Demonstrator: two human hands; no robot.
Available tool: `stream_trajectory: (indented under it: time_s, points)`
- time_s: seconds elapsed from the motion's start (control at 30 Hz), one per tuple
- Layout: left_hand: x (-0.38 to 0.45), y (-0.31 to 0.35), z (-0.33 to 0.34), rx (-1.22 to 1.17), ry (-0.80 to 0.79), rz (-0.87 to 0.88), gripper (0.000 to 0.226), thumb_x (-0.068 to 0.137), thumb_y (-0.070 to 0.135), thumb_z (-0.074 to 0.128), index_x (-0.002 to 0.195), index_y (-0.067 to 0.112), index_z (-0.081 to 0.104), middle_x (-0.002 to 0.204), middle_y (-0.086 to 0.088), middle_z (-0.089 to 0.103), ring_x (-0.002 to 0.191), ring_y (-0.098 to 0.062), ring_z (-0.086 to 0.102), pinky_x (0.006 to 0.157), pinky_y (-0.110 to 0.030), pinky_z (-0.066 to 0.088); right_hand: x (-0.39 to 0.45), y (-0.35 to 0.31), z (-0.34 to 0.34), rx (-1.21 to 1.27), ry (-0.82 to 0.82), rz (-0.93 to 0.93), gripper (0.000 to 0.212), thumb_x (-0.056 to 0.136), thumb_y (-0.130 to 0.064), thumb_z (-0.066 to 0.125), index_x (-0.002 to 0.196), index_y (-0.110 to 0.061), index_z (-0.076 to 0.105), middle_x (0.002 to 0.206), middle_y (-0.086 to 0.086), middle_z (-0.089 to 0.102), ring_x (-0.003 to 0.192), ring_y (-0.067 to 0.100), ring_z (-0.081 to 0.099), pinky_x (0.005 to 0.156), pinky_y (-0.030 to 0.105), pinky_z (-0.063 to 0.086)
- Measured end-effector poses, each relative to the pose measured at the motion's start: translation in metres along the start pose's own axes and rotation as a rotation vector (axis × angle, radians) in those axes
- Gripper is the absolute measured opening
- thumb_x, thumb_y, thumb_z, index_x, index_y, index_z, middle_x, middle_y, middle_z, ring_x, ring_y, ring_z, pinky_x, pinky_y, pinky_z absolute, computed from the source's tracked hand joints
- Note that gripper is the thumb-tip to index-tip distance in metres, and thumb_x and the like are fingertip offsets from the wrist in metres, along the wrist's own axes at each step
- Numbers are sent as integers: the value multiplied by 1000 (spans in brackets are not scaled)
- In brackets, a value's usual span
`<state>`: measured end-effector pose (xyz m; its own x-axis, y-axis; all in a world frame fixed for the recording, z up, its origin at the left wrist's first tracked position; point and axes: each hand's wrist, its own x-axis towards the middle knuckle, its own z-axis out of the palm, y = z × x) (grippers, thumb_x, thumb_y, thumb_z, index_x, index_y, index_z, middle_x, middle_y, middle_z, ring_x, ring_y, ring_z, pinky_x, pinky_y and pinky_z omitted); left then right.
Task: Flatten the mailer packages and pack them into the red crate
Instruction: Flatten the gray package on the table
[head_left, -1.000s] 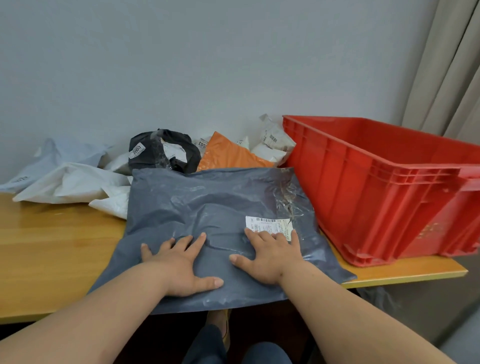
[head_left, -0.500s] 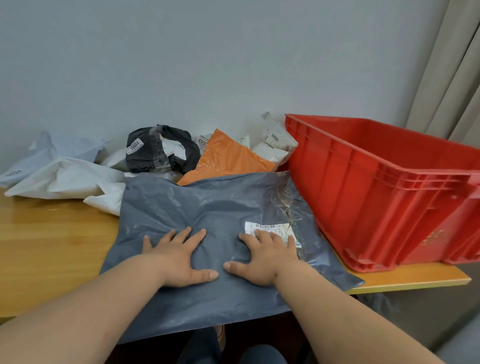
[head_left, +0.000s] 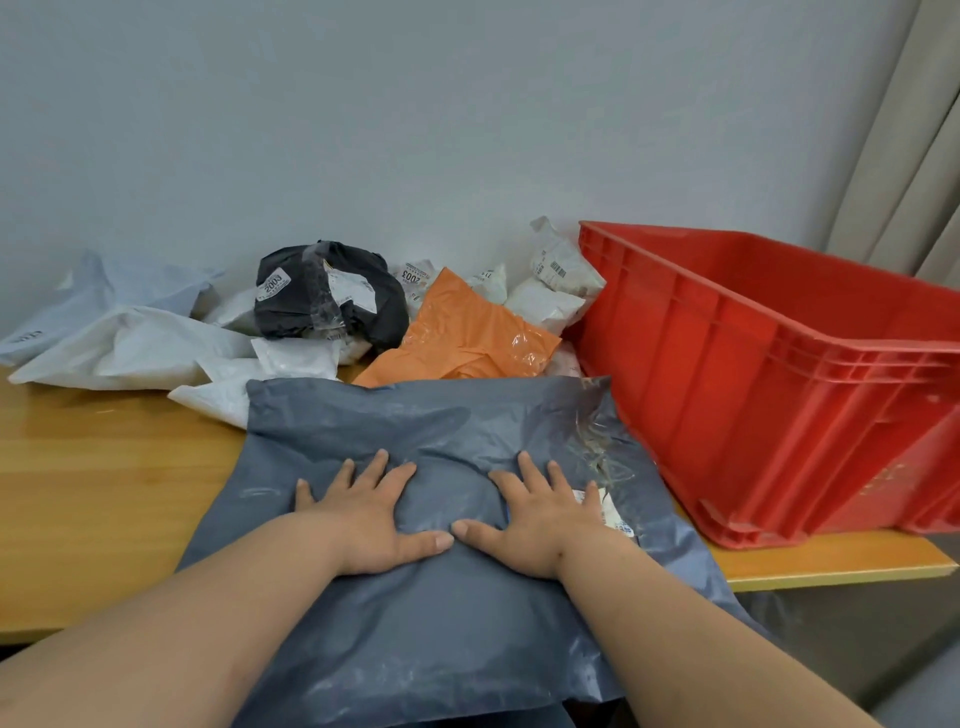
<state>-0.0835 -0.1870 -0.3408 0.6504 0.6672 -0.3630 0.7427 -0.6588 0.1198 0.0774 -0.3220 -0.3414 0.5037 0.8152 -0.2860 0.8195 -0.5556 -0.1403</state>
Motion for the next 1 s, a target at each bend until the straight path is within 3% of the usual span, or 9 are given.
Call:
stream_trajectory:
  time_s: [0.1, 0.17, 0.27, 0.33, 0.47, 0.83, 1.0]
  points:
    - [3, 0, -5, 23, -63, -3, 112, 63, 97, 34, 151, 46, -13, 162, 12, -17, 151, -25, -10, 114, -68, 1, 0, 0, -4, 20, -52, 12, 98, 73, -93, 30, 155, -46, 5, 166, -7, -9, 152, 28, -11, 116, 66, -7]
    - [4, -1, -14, 16, -60, 2, 114, 59, 99, 33, 152, 46, -6, 164, 10, -7, 151, -27, -1, 114, -68, 7, 2, -1, -14, 31, -96, 32, 100, 72, -94, 31, 155, -45, 7, 167, -7, -5, 153, 27, -8, 116, 66, -6]
    - [6, 0, -22, -12, 136, -17, 110, 57, 99, 21, 152, 46, 7, 161, 6, 7, 148, -27, 10, 116, -60, 16, 7, -2, -23, 28, -28, 32, 102, 70, -96, 29, 155, -45, 7, 166, -8, -9, 153, 27, -8, 117, 64, -6]
    - [9, 1, -22, -24, 200, -36, 96, 69, 93, 19, 152, 48, 0, 163, 7, -3, 150, -25, -2, 117, -61, 7, 9, -2, -19, -13, 33, 17, 102, 69, -97, 25, 154, -48, 0, 164, -9, -17, 152, 28, -15, 116, 65, -8]
    - [13, -3, -9, -56, 53, -110, 93, 72, 93, 15, 149, 50, -15, 161, 13, -21, 149, -28, -17, 114, -67, -2, 13, 1, -3, -35, 20, 11, 100, 69, -98, 18, 153, -49, -6, 164, -9, -20, 151, 28, -19, 114, 67, -10]
    - [13, -2, -6, -40, -3, -154, 97, 68, 96, 11, 150, 49, -12, 161, 14, -19, 148, -31, -18, 112, -69, -5, 13, 2, 1, -44, 31, 16, 96, 71, -95, 9, 154, -49, -3, 166, -10, -10, 152, 26, -13, 115, 65, -11]
    - [11, -1, -10, -46, -43, -163, 98, 69, 95, 13, 151, 47, -8, 162, 13, -18, 148, -32, -19, 112, -69, -5, 15, -1, -2, -9, 16, 25, 84, 79, -89, 11, 154, -49, 8, 166, -10, -5, 153, 24, -9, 115, 66, -9]
